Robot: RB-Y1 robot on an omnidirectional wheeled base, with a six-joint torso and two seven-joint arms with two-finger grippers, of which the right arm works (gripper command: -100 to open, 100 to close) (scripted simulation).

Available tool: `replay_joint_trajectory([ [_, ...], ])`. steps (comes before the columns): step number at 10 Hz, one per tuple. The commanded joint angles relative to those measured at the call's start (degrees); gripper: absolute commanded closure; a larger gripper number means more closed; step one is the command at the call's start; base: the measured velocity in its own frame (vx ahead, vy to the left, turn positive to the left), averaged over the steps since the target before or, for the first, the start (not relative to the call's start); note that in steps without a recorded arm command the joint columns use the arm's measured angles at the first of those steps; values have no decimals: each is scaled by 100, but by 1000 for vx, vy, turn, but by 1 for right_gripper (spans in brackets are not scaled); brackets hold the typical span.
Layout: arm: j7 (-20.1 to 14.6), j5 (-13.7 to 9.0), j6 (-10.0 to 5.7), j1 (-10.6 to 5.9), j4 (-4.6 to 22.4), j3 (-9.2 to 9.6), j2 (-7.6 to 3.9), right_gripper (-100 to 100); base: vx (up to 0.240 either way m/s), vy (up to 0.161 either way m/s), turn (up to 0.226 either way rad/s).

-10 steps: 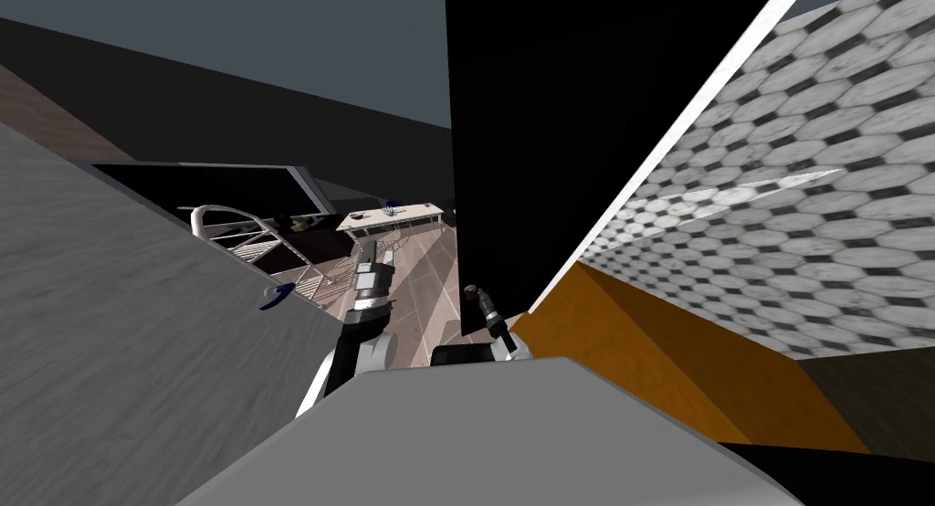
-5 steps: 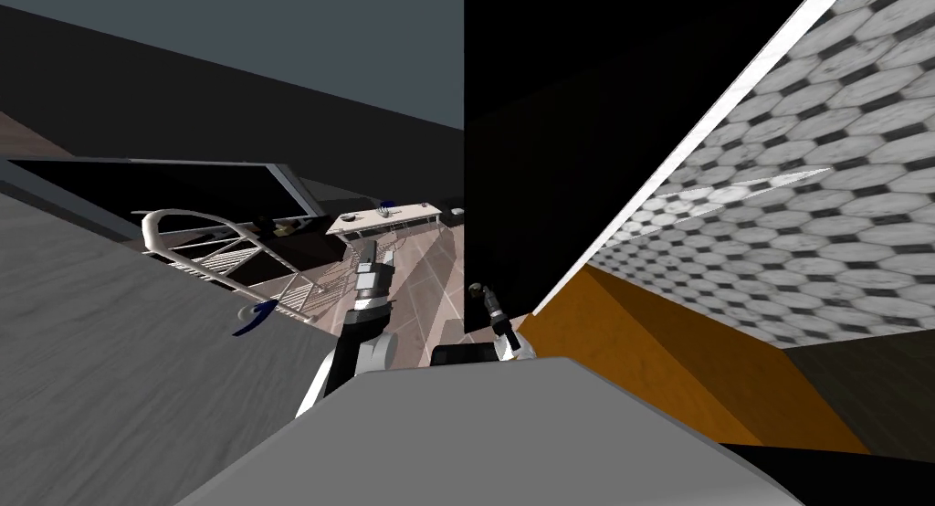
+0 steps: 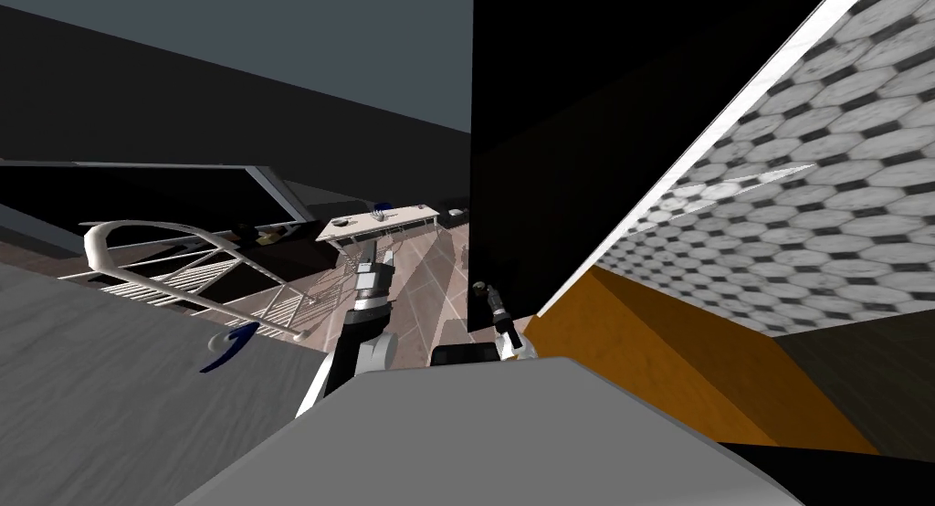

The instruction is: Push the door open

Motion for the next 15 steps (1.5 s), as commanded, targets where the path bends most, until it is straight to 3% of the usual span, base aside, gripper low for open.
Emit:
replay_joint_trajectory([
  [1, 31, -62, -31, -63, 27, -139, 34, 100, 138, 177, -76],
  [4, 60, -128, -32, -85, 41, -278, 108, 100, 147, 135, -67],
  [6, 87, -180, -18, -70, 19, -403, -32, 100, 91, 47, -39],
  [10, 159, -283, -32, -88, 45, -621, -95, 100, 171, 102, -59],
  [15, 242, -402, -48, -109, 75, -871, -8, 100, 166, 104, -59],
])
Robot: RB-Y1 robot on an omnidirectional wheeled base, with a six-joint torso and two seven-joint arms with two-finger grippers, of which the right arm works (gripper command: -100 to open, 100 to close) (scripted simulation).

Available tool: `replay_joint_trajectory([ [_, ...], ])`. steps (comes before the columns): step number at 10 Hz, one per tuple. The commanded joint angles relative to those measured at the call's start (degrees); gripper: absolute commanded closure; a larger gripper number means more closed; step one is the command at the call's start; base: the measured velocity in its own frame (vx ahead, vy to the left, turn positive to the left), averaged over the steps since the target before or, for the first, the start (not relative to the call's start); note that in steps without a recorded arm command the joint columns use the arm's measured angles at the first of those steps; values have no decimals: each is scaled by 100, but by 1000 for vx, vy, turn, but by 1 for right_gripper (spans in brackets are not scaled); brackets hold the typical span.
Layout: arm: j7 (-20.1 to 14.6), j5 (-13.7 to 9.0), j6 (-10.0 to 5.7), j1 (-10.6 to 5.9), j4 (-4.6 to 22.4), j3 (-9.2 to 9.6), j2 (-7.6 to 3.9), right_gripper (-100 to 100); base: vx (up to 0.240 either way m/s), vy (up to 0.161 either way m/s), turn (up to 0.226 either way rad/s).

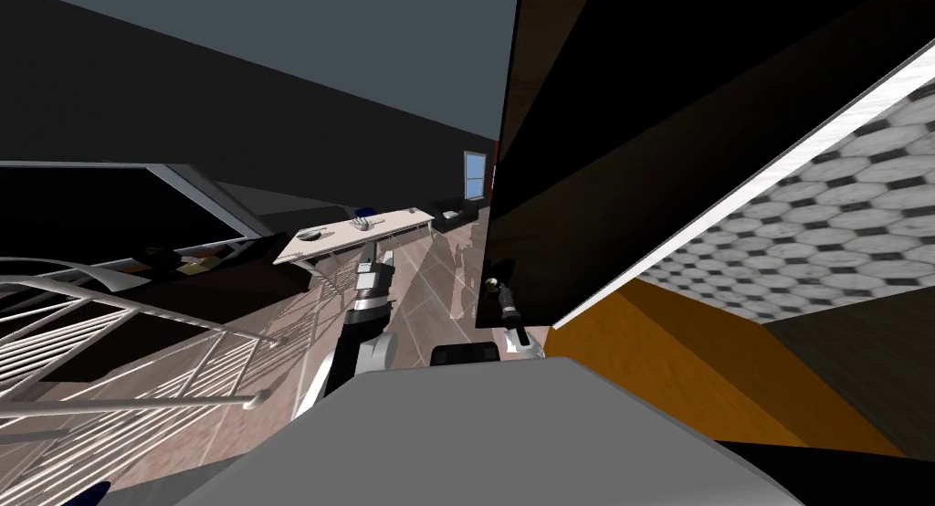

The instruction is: Push the door open

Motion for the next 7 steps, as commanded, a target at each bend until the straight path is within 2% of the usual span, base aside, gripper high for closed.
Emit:
replay_joint_trajectory([
  [1, 24, -32, -15, -37, 9, -60, 87, 100, 136, 81, -60],
  [2, 18, -27, 10, 11, -29, -58, 25, 100, 62, 25, -36],
  [3, 44, -78, 3, 5, -35, -157, -35, 100, 112, 29, -45],
  [7, 113, -195, -11, -1, -21, -373, -85, 100, 198, 87, -54],
])
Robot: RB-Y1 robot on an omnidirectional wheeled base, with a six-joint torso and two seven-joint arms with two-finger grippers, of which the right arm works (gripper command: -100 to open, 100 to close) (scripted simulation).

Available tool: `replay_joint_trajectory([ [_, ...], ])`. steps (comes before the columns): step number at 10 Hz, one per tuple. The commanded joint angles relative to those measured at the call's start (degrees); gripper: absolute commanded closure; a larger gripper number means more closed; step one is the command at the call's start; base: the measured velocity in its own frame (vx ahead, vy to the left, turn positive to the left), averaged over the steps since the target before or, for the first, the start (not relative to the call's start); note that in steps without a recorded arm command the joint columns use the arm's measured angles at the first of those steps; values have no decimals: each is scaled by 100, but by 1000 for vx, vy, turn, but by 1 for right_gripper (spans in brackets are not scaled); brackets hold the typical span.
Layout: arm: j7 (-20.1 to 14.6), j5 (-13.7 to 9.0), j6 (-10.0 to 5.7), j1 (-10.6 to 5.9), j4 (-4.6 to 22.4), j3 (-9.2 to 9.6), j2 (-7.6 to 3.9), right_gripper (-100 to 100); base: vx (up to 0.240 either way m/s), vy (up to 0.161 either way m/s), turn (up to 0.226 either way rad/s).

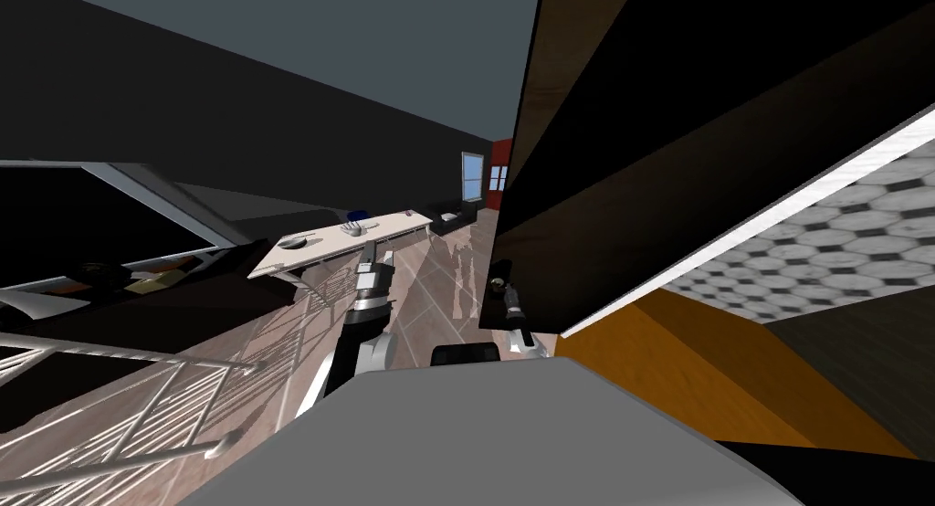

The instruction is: Push the door open

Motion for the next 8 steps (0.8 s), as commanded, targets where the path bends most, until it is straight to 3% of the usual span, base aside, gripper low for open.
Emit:
replay_joint_trajectory([
  [1, 43, -52, 20, -2, -103, -107, -11, 100, 200, 103, -75],
  [6, 129, -196, 2, -9, -86, -373, 109, 100, 189, 82, -62],
  [8, 155, -255, 3, 34, -105, -494, -11, 100, 99, 32, -50],
])
